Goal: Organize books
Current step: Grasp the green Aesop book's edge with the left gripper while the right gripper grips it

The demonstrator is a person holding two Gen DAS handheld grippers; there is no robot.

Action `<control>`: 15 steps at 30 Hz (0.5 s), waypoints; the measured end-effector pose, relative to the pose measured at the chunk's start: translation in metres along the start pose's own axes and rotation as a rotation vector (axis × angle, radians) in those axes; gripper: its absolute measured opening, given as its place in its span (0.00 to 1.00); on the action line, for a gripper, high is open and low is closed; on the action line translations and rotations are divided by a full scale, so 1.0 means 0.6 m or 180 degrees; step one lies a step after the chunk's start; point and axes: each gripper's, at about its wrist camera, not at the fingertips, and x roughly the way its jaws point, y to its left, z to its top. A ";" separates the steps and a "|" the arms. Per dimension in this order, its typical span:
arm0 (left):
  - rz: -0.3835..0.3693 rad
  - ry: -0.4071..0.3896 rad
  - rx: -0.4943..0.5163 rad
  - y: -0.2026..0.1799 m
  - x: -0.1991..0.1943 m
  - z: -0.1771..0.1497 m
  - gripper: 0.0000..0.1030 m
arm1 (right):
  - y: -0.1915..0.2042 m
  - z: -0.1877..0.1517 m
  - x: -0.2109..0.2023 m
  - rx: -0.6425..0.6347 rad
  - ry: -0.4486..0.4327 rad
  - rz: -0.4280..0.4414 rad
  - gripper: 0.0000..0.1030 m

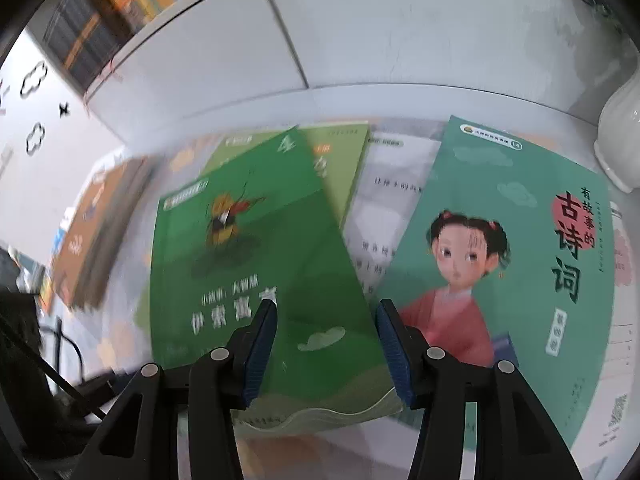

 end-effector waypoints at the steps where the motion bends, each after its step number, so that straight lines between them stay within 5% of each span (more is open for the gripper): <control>1: -0.0011 0.0025 0.0053 0.000 -0.006 -0.007 0.50 | -0.003 -0.008 -0.004 0.0019 0.0013 0.0048 0.50; 5: -0.0067 0.0161 0.0337 -0.005 -0.045 -0.060 0.50 | 0.000 -0.078 -0.041 0.0105 0.0138 0.0295 0.50; 11: -0.0130 0.0619 0.0451 0.019 -0.096 -0.218 0.48 | 0.016 -0.264 -0.085 0.0164 0.0558 0.0616 0.58; 15: -0.0068 0.0508 0.0242 0.040 -0.121 -0.267 0.43 | 0.019 -0.344 -0.123 0.0165 0.0577 0.0579 0.60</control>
